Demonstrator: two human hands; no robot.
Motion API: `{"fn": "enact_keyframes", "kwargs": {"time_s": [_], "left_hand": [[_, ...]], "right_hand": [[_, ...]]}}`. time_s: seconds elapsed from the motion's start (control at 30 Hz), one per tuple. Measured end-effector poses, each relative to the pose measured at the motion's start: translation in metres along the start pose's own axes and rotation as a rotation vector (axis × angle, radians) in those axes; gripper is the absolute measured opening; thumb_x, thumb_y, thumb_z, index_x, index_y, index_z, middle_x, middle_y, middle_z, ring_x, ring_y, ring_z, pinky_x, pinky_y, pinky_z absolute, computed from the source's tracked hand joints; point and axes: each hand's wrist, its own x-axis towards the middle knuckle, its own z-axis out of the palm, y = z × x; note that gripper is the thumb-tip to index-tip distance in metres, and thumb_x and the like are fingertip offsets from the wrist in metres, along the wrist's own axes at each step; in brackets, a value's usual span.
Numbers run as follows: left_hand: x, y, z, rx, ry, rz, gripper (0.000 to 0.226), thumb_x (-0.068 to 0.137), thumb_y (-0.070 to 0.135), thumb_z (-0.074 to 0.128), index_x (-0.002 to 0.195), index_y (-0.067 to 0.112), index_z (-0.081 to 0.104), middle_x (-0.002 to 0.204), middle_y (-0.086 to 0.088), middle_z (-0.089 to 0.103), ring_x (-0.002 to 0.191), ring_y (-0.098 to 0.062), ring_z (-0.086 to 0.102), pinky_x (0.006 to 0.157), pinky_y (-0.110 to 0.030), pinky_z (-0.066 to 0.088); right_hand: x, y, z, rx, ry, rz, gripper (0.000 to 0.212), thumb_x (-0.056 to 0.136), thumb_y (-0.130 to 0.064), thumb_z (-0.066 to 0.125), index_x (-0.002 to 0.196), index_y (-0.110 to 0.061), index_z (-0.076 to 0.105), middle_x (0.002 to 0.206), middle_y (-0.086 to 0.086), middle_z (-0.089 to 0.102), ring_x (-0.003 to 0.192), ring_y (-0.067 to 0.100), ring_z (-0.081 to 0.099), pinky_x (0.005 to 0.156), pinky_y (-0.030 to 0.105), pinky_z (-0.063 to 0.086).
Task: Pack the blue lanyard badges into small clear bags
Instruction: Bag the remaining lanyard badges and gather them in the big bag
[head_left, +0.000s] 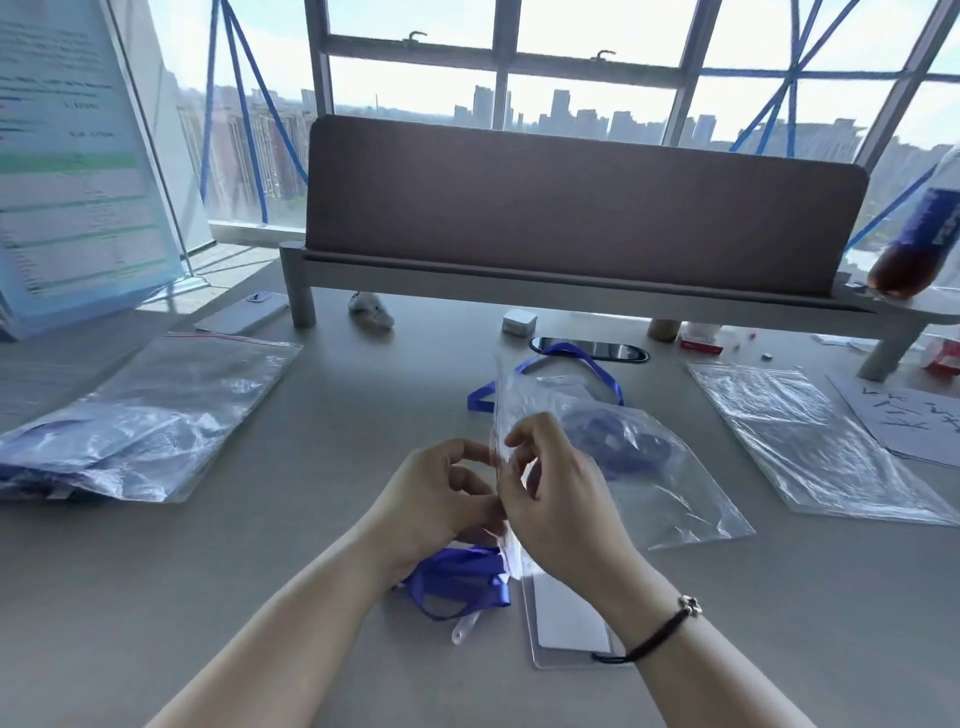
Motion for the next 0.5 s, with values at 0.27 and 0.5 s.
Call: {"fn": "enact_keyframes", "kwargs": {"time_s": [0.27,0.5], "left_hand": [[-0.002,0.000,0.006,-0.043,-0.019,-0.018,0.019,0.093,0.000,0.065,0.112,0.005,0.064,0.098,-0.026,0.071,0.078,-0.030,0.074,0.079,-0.046,0.062],[-0.004,0.001,0.006,-0.049,0.118,0.067,0.018,0.101,0.012,0.056,0.099,-0.005,0.061,0.077,-0.019,0.072,0.067,-0.031,0.072,0.070,-0.045,0.063]], "right_hand": [[-0.011,0.009,-0.008,-0.070,-0.036,-0.139,0.043,0.084,-0.014,0.064,0.118,-0.030,0.042,0.085,-0.018,0.059,0.062,0.003,0.045,0.056,0.026,0.040],[-0.015,-0.001,-0.010,-0.213,0.045,-0.249,0.034,0.084,-0.026,0.058,0.117,-0.033,0.051,0.089,-0.016,0.069,0.073,0.006,0.059,0.057,0.024,0.045]]}}
